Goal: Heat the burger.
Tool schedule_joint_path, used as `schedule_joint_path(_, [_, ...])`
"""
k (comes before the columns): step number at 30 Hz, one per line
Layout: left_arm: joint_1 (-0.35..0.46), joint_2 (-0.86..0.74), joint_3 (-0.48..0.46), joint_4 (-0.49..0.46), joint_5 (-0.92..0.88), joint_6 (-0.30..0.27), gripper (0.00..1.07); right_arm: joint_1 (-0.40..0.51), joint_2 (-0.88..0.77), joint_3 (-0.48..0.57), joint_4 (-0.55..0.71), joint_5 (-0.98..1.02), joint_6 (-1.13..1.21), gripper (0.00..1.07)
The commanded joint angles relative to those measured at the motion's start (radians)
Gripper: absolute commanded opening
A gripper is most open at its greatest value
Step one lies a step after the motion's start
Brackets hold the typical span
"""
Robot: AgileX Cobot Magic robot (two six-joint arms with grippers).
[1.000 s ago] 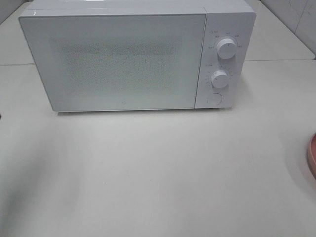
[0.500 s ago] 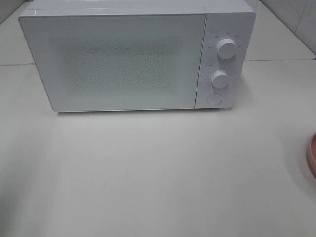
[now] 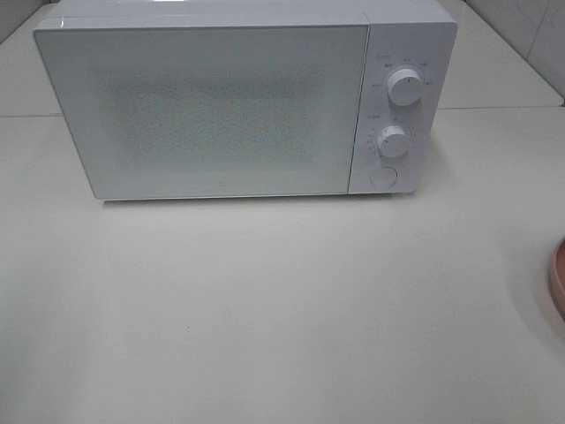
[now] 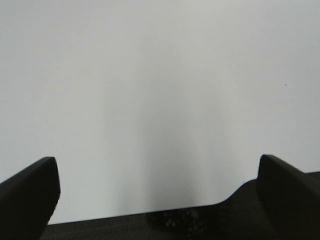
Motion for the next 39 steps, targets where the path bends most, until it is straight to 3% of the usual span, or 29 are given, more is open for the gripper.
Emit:
schedule_joint_path(1, [0.003, -0.058, 0.004, -0.006, -0.014, -0.005, 1.00, -0.001, -0.030, 0.003, 0.002, -0.009, -0.002, 0.76])
schedule_joint_path(7, [0.013, -0.218, 0.004, -0.025, -0.014, -0.017, 1.00, -0.001, -0.030, 0.003, 0.002, -0.009, -0.002, 0.76])
schedule_joint_path(14, [0.140, -0.384, 0.004, -0.024, -0.015, -0.017, 1.00, -0.001, -0.030, 0.003, 0.002, -0.009, -0.002, 0.76])
schedule_joint_path(39, [0.141, -0.379, 0.005, -0.030, -0.015, -0.017, 1.00, -0.001, -0.029, 0.003, 0.002, -0.009, -0.002, 0.76])
